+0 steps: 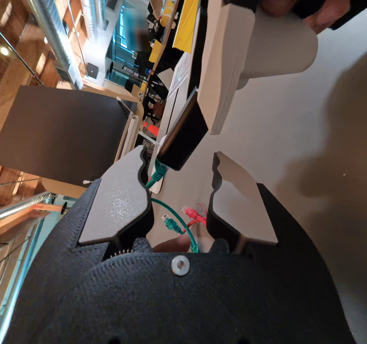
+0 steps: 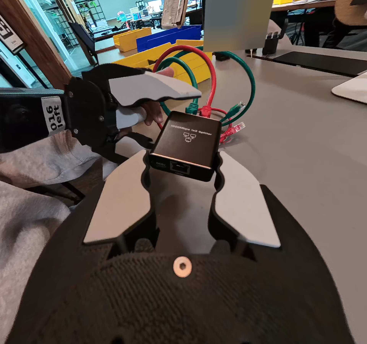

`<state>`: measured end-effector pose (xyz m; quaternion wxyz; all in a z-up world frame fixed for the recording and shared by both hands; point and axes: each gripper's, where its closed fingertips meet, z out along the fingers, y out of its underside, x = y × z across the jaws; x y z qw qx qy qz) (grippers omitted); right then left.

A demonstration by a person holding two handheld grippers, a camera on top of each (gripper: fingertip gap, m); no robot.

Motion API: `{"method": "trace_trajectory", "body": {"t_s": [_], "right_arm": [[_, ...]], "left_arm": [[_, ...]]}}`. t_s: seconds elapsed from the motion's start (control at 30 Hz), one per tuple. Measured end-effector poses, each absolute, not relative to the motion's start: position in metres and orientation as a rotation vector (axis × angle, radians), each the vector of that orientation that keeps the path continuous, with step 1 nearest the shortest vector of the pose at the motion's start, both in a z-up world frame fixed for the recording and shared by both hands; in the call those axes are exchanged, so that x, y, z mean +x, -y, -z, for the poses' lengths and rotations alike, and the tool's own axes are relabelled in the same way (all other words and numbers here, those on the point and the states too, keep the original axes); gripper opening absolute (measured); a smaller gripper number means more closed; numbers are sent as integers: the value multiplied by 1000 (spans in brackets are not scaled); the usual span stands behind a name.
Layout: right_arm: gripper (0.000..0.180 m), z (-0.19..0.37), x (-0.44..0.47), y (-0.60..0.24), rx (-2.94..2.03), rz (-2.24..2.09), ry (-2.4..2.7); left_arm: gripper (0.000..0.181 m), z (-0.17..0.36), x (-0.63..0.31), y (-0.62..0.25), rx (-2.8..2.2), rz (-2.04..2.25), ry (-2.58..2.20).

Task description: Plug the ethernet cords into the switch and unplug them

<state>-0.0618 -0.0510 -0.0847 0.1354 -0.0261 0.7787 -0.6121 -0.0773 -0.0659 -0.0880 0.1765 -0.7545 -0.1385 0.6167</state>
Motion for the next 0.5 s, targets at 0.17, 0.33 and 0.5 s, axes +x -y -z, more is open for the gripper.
{"method": "trace_trajectory", "body": {"t_s": [0.17, 0.33, 0.5], "right_arm": [[64, 92, -50, 51, -173, 1722, -2312], [64, 95, -50, 54, -179, 1755, -2336], [63, 91, -54, 57, -200, 1875, -2346]], "left_arm": [[38, 90, -73, 57, -2157, -1751, 301], [33, 93, -75, 61, -2166, -1741, 326], [33, 93, -78, 71, -2153, -1734, 411]]}}
